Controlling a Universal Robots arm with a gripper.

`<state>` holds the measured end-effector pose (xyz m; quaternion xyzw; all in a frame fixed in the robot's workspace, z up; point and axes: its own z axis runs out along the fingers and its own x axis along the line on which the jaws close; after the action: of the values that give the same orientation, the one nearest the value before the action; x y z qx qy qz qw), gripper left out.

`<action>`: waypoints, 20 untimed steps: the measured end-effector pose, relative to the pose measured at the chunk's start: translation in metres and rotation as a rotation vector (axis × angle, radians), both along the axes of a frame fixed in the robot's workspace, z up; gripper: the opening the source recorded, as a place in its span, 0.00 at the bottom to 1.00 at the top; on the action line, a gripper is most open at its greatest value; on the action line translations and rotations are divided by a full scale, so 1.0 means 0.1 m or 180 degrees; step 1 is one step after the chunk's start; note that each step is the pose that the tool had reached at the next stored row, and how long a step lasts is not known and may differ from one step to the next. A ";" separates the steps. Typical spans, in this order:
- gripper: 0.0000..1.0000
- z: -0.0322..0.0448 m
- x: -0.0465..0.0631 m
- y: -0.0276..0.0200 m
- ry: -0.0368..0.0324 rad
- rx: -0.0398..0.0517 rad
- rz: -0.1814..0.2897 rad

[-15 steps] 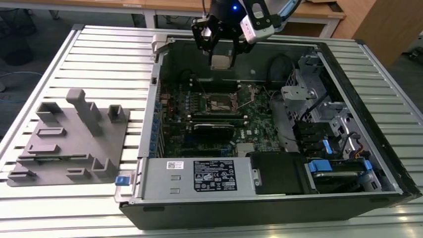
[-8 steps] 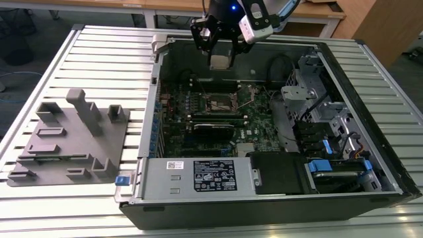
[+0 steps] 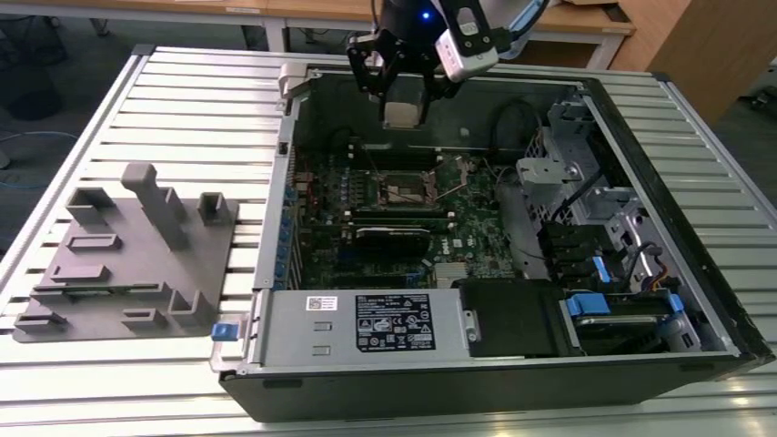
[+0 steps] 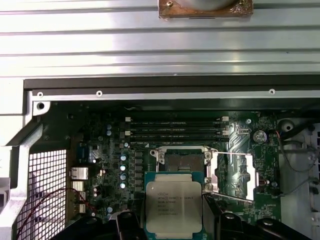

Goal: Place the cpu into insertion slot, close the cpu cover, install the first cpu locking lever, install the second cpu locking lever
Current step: 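Place the cpu into insertion slot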

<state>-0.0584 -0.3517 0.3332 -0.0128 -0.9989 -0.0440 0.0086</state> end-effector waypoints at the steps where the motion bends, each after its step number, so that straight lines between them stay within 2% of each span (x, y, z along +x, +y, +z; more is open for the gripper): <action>1: 0.54 -0.005 -0.01 0.000 0.0000 0.0000 0.0000; 9: 0.54 -0.021 -0.02 0.000 -0.0001 0.0001 0.0000; 20: 0.54 -0.198 -0.02 0.000 -0.0019 0.0000 0.0010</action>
<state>-0.0605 -0.3518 0.3134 -0.0111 -0.9990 -0.0440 0.0057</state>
